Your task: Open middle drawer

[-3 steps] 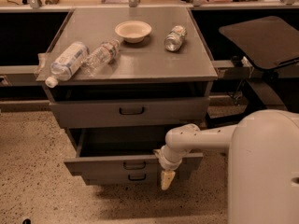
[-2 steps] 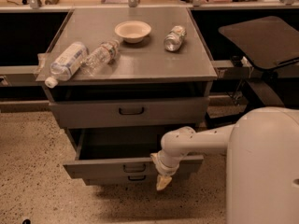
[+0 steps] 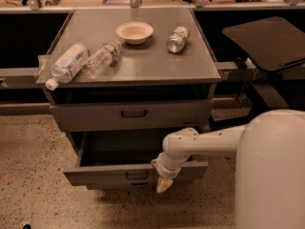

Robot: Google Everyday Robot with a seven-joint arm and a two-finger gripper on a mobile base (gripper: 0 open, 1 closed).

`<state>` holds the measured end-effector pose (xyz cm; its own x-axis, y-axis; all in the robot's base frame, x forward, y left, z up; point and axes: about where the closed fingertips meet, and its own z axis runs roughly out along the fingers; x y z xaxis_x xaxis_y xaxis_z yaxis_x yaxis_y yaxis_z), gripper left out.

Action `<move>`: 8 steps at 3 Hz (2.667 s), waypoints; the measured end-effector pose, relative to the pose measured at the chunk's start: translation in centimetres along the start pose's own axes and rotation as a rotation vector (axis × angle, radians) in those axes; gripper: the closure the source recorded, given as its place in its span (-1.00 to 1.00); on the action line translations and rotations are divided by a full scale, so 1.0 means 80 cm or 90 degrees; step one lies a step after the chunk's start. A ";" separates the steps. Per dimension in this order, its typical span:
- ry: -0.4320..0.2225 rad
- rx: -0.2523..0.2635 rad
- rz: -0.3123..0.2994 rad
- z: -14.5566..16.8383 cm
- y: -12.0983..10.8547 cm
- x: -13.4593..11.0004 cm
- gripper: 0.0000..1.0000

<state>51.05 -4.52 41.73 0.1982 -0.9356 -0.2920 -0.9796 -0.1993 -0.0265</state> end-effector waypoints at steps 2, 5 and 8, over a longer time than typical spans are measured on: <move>0.000 0.000 0.000 -0.001 0.000 0.000 -0.96; -0.020 -0.013 0.029 -0.013 0.018 0.012 0.62; -0.020 -0.013 0.028 -0.019 0.017 0.011 0.06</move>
Offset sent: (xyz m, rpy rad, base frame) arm 0.0000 0.0000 0.0007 -0.0001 0.0001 0.0000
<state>49.96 -6.04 42.87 0.1528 -0.9343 -0.3222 -0.9865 -0.1639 0.0074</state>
